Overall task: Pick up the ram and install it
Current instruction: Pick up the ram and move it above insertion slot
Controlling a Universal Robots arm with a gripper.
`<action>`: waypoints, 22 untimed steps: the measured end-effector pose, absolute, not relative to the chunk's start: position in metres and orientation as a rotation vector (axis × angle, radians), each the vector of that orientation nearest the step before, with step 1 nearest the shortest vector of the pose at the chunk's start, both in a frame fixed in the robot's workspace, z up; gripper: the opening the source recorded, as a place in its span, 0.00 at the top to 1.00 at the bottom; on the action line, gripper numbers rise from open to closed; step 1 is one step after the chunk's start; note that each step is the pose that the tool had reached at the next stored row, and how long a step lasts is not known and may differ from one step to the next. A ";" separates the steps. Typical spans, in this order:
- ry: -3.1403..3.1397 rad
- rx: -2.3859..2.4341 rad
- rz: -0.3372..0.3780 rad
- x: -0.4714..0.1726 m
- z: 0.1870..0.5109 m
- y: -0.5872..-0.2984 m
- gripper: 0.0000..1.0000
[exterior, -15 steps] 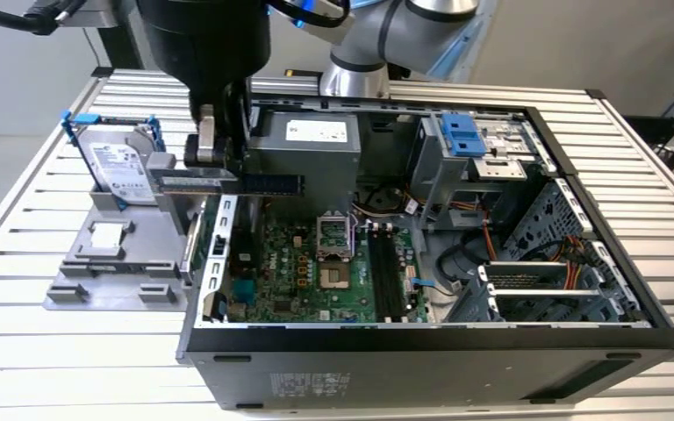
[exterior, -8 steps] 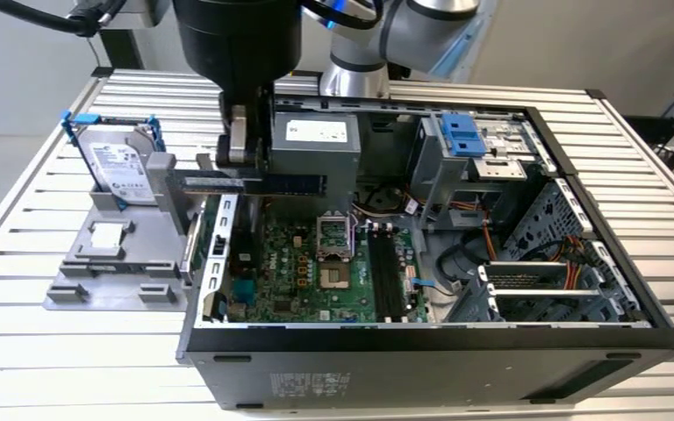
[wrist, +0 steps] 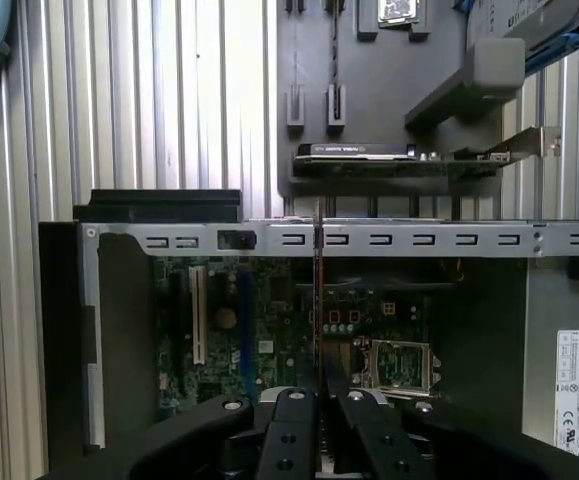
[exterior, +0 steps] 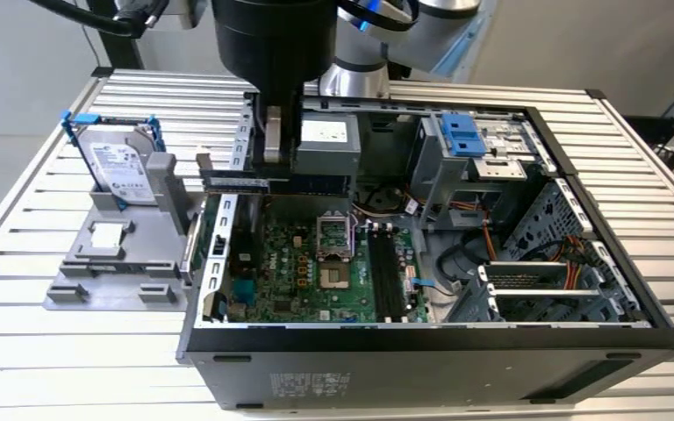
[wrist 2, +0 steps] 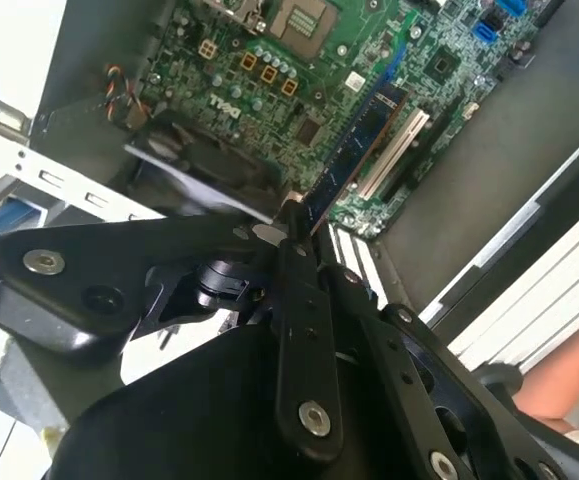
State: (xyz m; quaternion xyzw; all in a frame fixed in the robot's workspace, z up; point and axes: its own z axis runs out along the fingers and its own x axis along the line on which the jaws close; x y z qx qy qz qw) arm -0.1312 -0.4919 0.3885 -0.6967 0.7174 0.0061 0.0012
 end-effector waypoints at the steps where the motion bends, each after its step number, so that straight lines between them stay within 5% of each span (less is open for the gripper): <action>1: 2.252 -2.187 0.019 -0.128 0.388 -0.492 1.00; 22: 2.293 -2.147 0.023 -0.089 0.388 -0.492 1.00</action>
